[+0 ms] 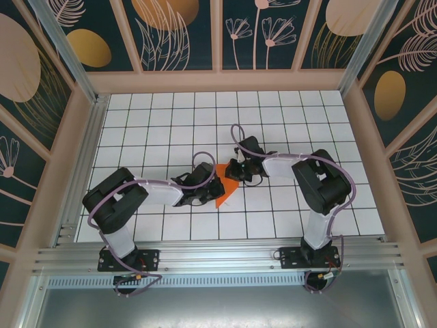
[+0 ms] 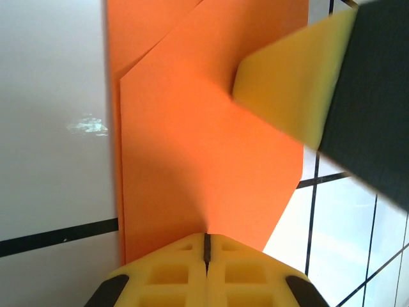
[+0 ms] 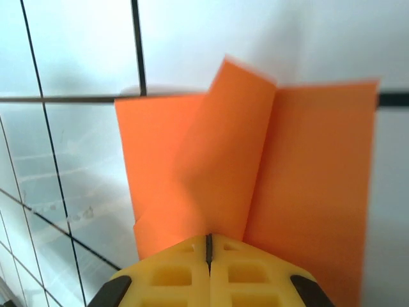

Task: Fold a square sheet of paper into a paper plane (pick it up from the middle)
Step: Fourth fold the wing at the center of the table.

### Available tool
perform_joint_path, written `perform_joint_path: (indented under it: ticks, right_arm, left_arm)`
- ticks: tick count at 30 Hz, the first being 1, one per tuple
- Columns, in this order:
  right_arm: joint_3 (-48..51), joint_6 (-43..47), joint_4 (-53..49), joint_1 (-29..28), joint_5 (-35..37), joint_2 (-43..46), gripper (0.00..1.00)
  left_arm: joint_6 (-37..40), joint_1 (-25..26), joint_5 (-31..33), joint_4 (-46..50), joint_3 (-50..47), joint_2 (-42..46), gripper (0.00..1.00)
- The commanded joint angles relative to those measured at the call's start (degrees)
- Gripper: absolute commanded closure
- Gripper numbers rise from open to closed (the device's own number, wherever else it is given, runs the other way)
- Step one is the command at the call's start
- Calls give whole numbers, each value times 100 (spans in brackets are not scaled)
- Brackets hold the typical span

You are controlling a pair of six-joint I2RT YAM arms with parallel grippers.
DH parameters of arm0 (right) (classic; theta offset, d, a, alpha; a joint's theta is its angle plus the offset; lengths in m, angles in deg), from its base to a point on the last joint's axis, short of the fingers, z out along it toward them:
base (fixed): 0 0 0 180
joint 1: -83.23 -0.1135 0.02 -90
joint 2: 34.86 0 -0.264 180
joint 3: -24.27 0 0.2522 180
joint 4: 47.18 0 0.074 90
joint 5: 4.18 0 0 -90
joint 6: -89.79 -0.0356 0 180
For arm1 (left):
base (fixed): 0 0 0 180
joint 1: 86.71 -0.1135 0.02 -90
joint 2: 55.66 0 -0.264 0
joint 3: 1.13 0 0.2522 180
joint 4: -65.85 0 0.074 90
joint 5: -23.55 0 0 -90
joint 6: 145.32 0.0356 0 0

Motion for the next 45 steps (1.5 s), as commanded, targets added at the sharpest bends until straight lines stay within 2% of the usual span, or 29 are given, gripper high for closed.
perform_joint_path:
  ticks: [1, 17, 23, 26, 33, 38, 45]
  right_arm:
    - [-218, 369, -70, 124, 184, -187, 93]
    - [-1247, 964, -282, 890, 266, -918, 93]
    - [-1674, 1084, -562, 994, 303, -673, 93]
    - [-1571, 1094, -665, 901, 211, -220, 92]
    - [-513, 813, -622, 340, 178, 636, 92]
    - [-58, 572, -314, 14, 37, 539, 95]
    - [-144, 570, -175, -161, -160, 59, 97]
  left_arm:
    - [-53, 31, 106, 1050, -346, -148, 100]
    - [-28, 56, 21, 1006, -394, -140, 100]
    - [-40, 57, 23, 999, -353, -164, 100]
    - [-37, 55, 41, 998, -307, -166, 100]
    - [-40, 57, 49, 972, -236, -204, 100]
    - [-32, 55, 58, 971, -236, -199, 100]
    - [7, 55, 40, 963, -193, -217, 100]
